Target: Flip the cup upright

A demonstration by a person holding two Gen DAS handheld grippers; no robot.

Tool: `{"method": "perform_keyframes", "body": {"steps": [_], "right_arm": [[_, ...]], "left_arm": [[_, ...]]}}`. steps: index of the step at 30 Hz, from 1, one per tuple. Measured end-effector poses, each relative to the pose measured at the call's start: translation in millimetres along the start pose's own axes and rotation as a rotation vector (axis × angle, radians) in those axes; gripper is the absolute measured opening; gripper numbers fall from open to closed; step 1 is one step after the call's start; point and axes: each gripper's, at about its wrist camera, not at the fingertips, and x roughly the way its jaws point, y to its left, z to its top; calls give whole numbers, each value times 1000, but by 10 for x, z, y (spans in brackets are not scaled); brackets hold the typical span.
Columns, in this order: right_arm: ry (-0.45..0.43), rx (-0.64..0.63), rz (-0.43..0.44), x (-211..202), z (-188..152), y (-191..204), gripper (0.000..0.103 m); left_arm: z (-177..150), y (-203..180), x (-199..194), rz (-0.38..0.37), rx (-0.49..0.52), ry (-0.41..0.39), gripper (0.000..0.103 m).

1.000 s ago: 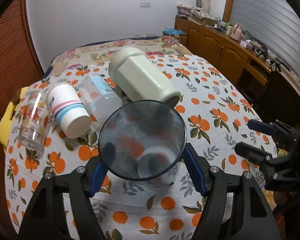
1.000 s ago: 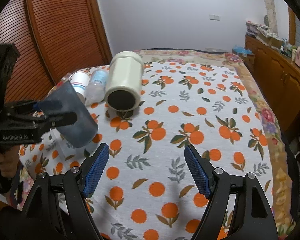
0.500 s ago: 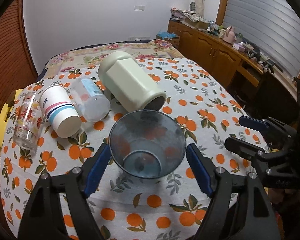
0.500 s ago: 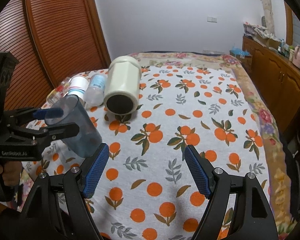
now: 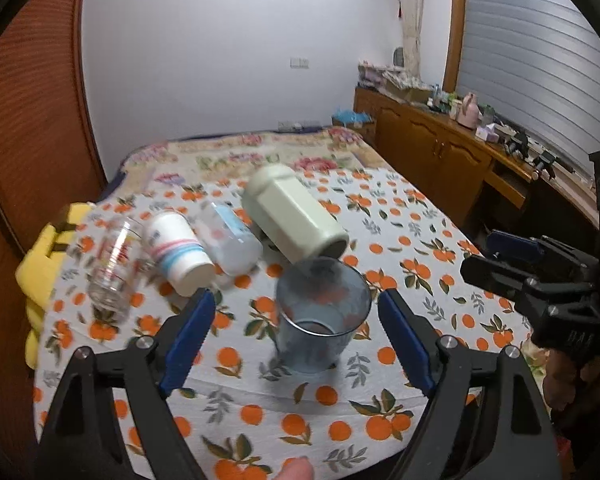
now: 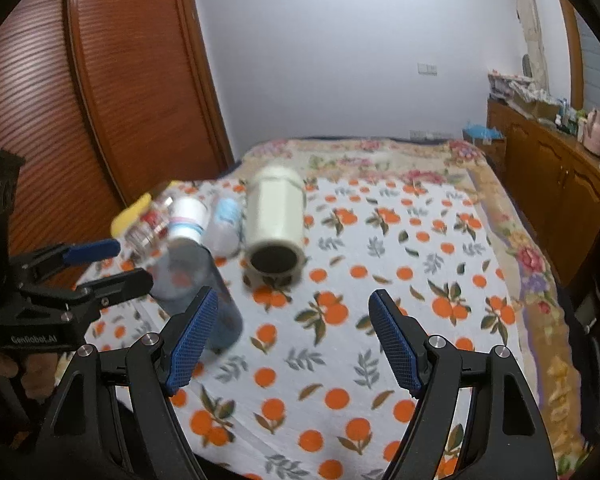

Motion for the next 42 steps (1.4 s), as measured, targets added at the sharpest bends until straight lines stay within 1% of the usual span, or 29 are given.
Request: {"method": "perform_keyframes", "body": {"steps": [3,6,9,12,15,17,23,29,35,42], "right_arm": [[-34,12,12,-68,51,65,80],[-82,19,16,-151,80,134,84],[-128,19,2,-228,85,199,88],[-169,24,-11,-301,85,253,91],[-204,19,-32,-361,70,313,100],[-223,13,-44,-405,47,361,101],[-256,-6,-77,-488,-43,476,103],[-253,1,-109,-499,-138,503,103],[-251,7,-114,-503,-182,486,103],[-251,9,-113,-502,-190,492,103]], "left_arm": [[12,44,-151,35,11,-42,84],[2,90,-304,70,18,-96,85],[-30,146,-427,95,13,-139,89],[-55,169,-500,125,7,-164,91],[-97,170,-567,131,14,-191,94],[-126,164,-602,141,17,-204,98],[-205,131,-711,152,16,-231,100],[-301,95,-778,157,10,-241,100],[-367,118,-781,155,-6,-232,100],[-384,133,-801,159,-11,-240,100]]}}
